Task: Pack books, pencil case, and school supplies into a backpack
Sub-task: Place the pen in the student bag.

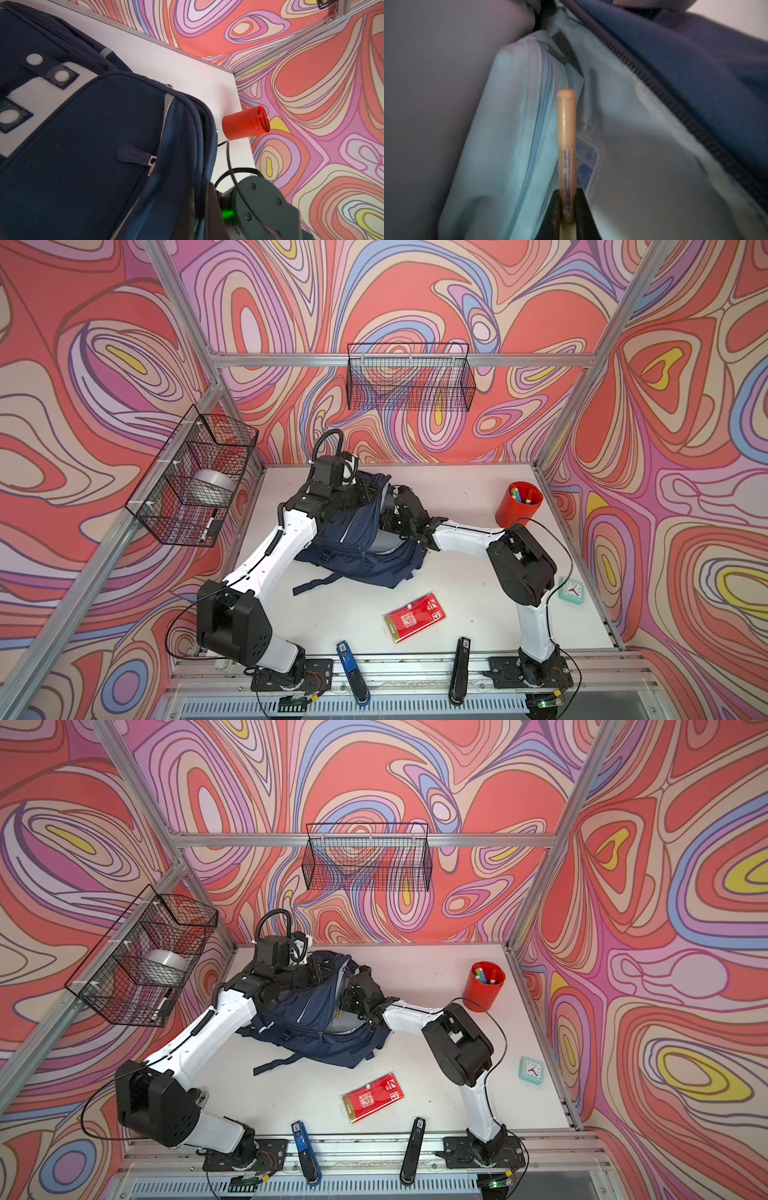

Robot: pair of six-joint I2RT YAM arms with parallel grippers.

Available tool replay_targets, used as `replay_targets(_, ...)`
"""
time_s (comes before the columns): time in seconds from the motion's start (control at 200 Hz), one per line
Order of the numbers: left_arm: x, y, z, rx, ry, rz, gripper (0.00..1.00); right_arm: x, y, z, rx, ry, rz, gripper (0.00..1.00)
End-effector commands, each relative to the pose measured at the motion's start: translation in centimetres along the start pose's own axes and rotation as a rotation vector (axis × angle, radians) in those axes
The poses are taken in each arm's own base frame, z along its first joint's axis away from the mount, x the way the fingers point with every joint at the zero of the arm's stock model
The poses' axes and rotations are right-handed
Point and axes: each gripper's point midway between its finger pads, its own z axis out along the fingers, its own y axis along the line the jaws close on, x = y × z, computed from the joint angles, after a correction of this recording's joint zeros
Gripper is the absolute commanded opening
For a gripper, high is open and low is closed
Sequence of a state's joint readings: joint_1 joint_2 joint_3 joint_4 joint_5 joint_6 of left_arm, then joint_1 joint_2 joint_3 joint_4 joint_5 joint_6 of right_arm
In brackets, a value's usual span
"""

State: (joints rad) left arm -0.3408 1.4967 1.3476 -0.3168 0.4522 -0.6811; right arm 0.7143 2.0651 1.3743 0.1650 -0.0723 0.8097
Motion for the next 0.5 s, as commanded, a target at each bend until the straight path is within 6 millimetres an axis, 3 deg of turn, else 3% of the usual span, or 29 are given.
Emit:
replay_targets(0.0,-2.6,-5.9,-1.8,0.206,-0.071,0.041,0.0,0.3,3.2,1.5,-0.12,-0.07,0.027,0.13)
replay_targets(0.175,-2.7,-5.8,-1.8,0.203,-0.076,0.035,0.0,1.7,1.7,4.7,-0.081,-0.053,0.146,0.15)
replay_targets(0.25,-2.7,-6.1,-1.9,0.213,-0.073,0.031,0.0,2.1,2.4,5.8,-0.114,-0.04,0.159,0.17)
replay_targets(0.381,-2.7,-6.0,-2.0,0.212,-0.075,0.034,0.0,2.3,3.6,6.4,-0.143,-0.026,0.147,0.34)
replay_targets(0.496,-2.3,-5.2,-1.9,0.178,-0.071,0.043,0.0,2.1,4.0,5.4,-0.136,-0.008,0.112,0.51)
